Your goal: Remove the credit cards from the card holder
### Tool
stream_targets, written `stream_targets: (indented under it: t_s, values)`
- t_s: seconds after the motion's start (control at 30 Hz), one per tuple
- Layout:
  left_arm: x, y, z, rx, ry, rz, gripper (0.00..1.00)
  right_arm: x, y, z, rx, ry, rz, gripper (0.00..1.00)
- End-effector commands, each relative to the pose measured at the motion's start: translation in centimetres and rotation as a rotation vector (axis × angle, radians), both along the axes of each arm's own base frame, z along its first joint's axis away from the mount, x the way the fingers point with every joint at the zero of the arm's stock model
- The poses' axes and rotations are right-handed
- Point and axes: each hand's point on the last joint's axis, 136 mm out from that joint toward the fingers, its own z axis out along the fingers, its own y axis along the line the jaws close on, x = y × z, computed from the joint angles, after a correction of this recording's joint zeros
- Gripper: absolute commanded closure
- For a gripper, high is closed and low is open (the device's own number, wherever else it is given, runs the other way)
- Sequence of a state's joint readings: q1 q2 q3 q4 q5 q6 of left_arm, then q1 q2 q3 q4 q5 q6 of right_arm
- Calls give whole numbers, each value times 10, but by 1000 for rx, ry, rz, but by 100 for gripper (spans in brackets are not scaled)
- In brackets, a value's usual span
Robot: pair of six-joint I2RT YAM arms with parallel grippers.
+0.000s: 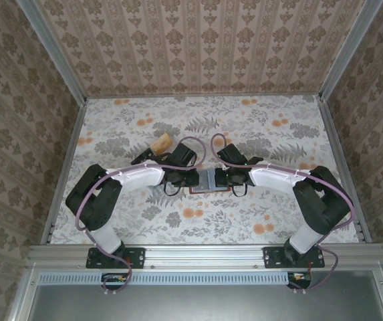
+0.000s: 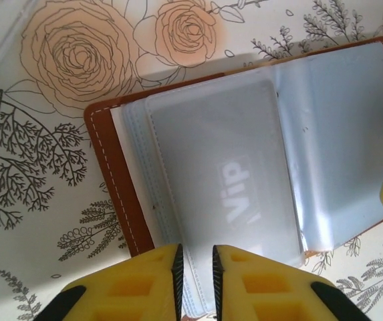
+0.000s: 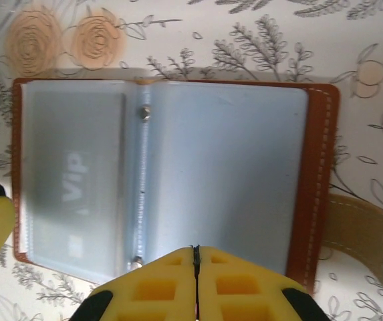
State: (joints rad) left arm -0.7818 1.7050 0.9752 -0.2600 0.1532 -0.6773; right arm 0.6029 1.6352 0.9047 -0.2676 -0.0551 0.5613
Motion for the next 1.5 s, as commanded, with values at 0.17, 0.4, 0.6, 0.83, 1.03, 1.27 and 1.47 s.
stream_targets:
  t_s: [0.17,0.4,0.6,0.83,1.03,1.27,1.47]
  values:
    - [1,-6,-11,-52,48,11,74,-4,-12,-20,-69,47,-31,92]
    - [1,-8,-16,-68,80,9,67,-6,-13,-24,-75,57,-35,92]
    - [1,-19,-11,-128,82,-10,56,-8,-12,-27,-70,69,-36,92]
    - [-1,-29,-9,-183,101,-28,50,-8,-12,-28,-68,75,-36,92]
    - [0,-39,-2,-246,97,-51,50,-9,-11,-29,-64,80,-36,92]
    - [2,-50,17,-305,81,-86,49,-6,-13,-22,-49,62,-58,91]
    - [6,-69,33,-362,65,-125,52,3,-28,7,2,-20,-134,86]
